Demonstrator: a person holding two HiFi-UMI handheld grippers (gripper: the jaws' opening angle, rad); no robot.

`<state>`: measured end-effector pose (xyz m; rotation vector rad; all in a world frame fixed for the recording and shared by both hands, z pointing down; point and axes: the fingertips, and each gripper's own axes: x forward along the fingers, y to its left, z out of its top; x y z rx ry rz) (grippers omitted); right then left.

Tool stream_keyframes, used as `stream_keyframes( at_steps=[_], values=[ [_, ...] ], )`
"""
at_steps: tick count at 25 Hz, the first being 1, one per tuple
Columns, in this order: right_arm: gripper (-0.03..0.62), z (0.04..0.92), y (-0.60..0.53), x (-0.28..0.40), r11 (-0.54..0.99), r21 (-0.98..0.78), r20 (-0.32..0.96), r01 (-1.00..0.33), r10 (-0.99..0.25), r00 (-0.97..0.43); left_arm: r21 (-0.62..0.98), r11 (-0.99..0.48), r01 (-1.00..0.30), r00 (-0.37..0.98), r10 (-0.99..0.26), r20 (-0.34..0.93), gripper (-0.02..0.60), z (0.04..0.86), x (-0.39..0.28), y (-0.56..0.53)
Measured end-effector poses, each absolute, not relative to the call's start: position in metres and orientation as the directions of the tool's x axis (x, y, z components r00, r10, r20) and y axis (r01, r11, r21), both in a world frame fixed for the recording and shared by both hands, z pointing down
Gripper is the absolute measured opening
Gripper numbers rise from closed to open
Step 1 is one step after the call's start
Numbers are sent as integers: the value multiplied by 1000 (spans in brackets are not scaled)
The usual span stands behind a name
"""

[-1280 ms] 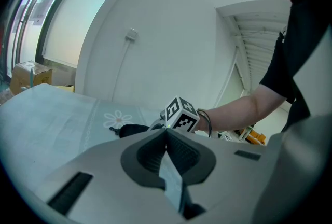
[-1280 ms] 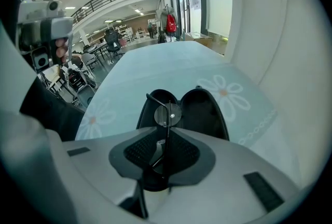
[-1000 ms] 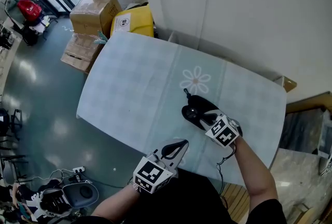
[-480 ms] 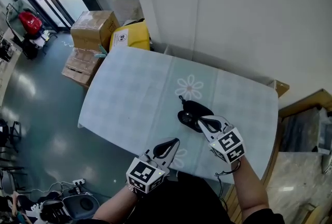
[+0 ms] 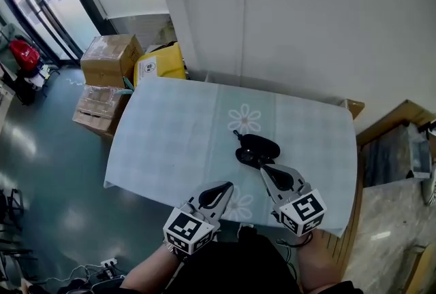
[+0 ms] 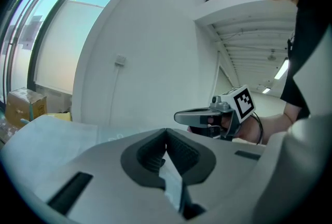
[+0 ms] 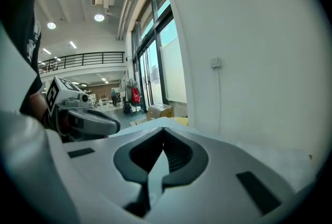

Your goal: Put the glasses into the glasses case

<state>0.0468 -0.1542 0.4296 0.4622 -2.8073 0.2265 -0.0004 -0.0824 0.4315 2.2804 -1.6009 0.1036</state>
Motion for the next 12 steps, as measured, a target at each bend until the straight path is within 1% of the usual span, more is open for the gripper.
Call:
stream_keyframes(
  at_steps=[12],
  values=[
    [23,420,-65,46,879,-119,256,-461,-422,-870,247,-422,-872,477,-845,242,26,433,-11,-20]
  ],
)
